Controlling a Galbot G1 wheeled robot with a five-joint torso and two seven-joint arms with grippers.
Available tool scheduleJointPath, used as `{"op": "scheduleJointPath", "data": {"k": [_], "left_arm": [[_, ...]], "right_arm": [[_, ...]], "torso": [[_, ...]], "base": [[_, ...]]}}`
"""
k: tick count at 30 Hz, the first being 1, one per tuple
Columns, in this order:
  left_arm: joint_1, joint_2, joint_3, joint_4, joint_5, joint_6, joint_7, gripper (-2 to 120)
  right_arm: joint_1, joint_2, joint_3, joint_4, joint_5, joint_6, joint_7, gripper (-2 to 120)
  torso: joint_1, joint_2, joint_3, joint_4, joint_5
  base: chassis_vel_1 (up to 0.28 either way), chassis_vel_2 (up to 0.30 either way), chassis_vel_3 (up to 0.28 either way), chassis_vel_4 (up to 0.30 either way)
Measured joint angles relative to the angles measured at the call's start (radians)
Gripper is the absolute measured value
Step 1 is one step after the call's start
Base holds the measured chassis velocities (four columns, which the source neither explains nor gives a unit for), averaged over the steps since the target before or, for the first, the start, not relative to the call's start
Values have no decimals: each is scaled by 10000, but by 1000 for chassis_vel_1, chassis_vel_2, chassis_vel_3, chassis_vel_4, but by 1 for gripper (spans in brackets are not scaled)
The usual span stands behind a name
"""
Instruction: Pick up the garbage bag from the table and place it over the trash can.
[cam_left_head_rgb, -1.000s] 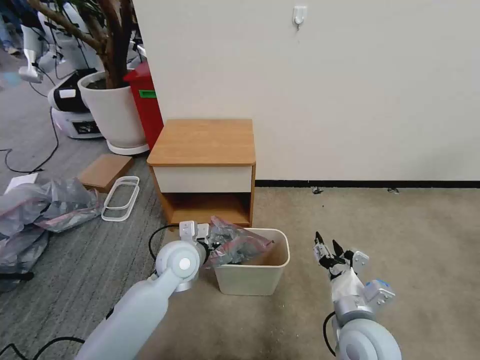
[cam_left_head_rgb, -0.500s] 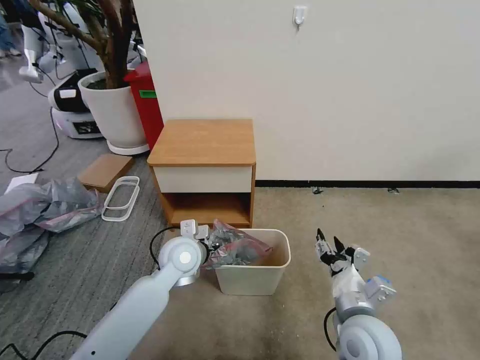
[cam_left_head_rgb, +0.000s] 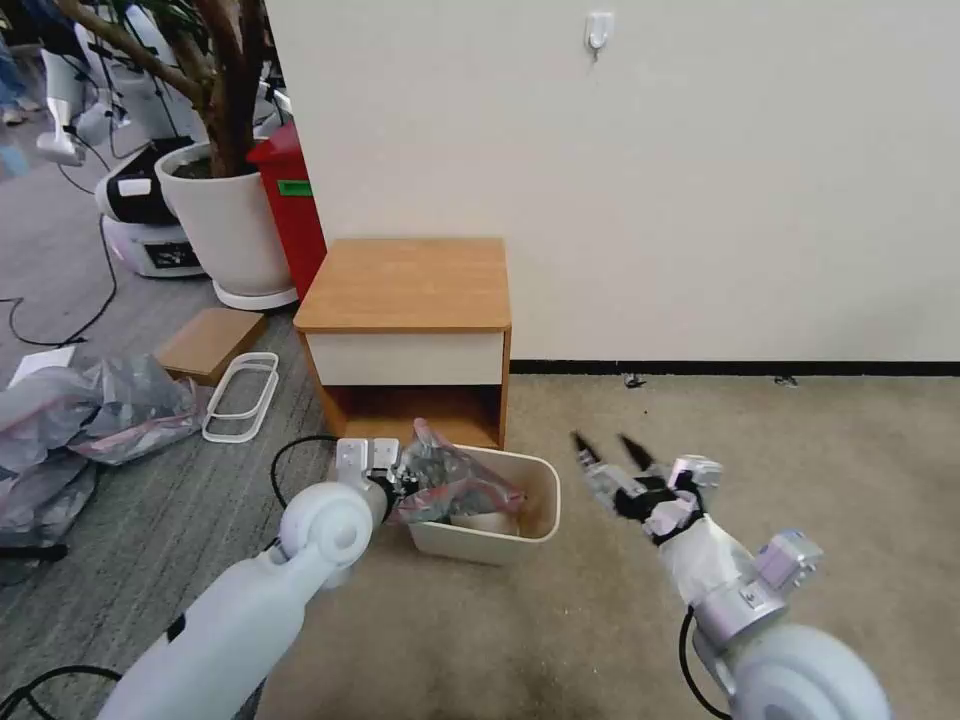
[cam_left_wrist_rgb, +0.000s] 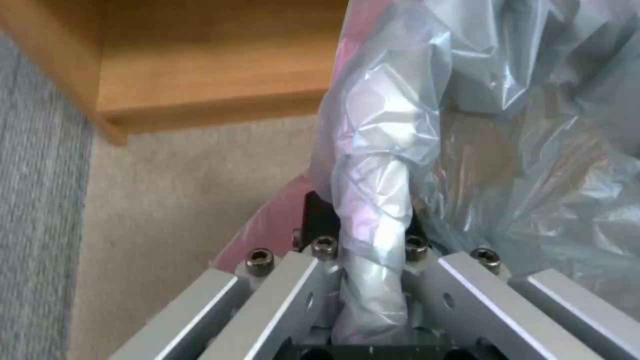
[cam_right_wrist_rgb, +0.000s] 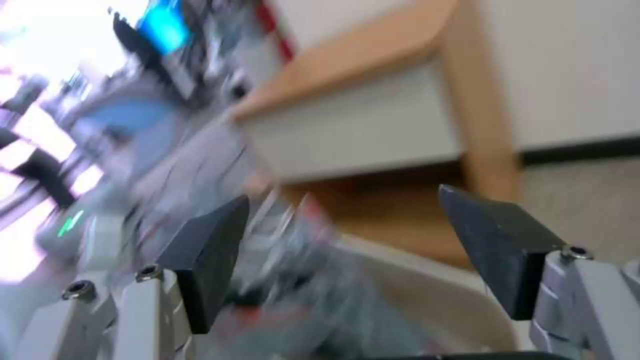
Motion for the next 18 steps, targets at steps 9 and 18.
{"op": "scheduleJointPath", "data": {"k": [9,18], "left_arm": [[1342,397,-660,-871,1358,-782,1261,1],[1911,519,-1208,-1299,1627,-1008,1469,1]], "right_arm": [[2212,-326,-2283,-1180,973,-1077,397,75],[3169,159,-3583,-1948,1075,-1372,1235,69]], "torso": [[0,1,0,-2,2],[0,0,0,-3,0]], "base": [[0,0,0,0],[0,0,0,0]]}}
